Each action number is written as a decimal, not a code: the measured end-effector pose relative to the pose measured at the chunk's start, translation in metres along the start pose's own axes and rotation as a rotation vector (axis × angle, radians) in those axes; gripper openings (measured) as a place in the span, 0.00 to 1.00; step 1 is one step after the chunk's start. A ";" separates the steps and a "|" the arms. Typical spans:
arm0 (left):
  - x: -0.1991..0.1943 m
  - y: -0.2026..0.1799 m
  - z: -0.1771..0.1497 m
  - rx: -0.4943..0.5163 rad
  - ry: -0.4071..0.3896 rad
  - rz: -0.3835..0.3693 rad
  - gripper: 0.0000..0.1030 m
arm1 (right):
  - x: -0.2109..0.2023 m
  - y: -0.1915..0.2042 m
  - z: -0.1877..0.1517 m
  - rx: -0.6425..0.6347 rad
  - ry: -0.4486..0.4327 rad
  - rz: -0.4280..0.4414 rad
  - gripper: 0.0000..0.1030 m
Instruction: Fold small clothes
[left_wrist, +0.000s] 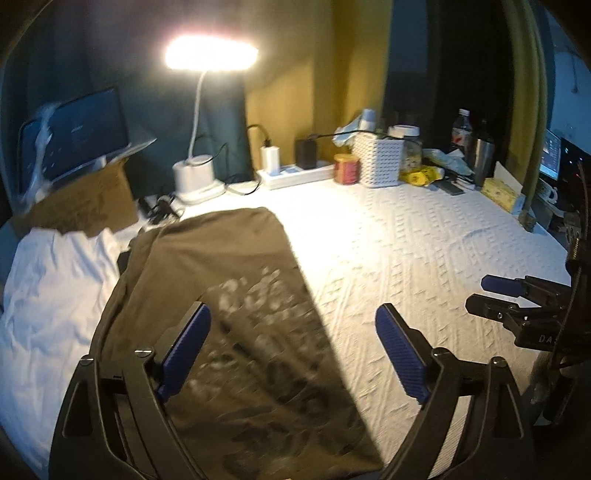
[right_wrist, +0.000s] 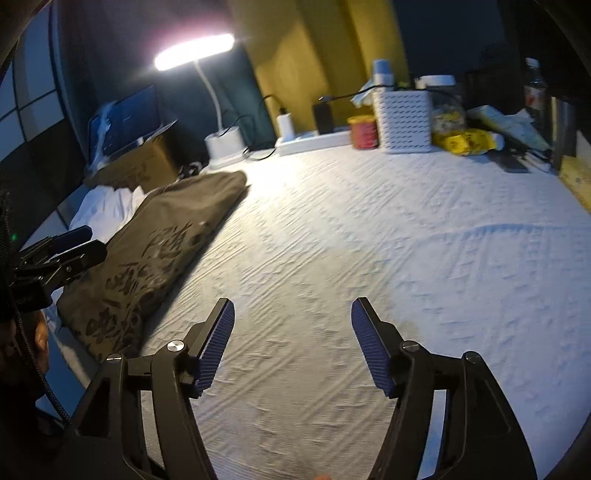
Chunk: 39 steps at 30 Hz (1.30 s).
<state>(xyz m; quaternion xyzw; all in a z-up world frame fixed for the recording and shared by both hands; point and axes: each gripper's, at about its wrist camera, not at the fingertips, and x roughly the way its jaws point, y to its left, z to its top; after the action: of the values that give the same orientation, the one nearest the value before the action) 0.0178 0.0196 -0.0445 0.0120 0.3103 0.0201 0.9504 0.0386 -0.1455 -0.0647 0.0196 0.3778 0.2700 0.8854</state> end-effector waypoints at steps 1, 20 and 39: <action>-0.001 -0.003 0.002 0.007 -0.008 -0.006 0.92 | -0.002 -0.003 0.001 0.004 -0.006 -0.004 0.67; -0.035 -0.036 0.047 0.058 -0.162 -0.077 0.93 | -0.072 -0.037 0.034 0.010 -0.180 -0.130 0.67; -0.099 -0.038 0.079 0.118 -0.405 -0.095 0.99 | -0.142 -0.026 0.071 -0.037 -0.381 -0.241 0.67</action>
<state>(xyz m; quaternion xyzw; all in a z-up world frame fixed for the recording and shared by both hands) -0.0138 -0.0241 0.0764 0.0567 0.1139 -0.0457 0.9908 0.0179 -0.2254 0.0731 0.0089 0.1981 0.1605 0.9669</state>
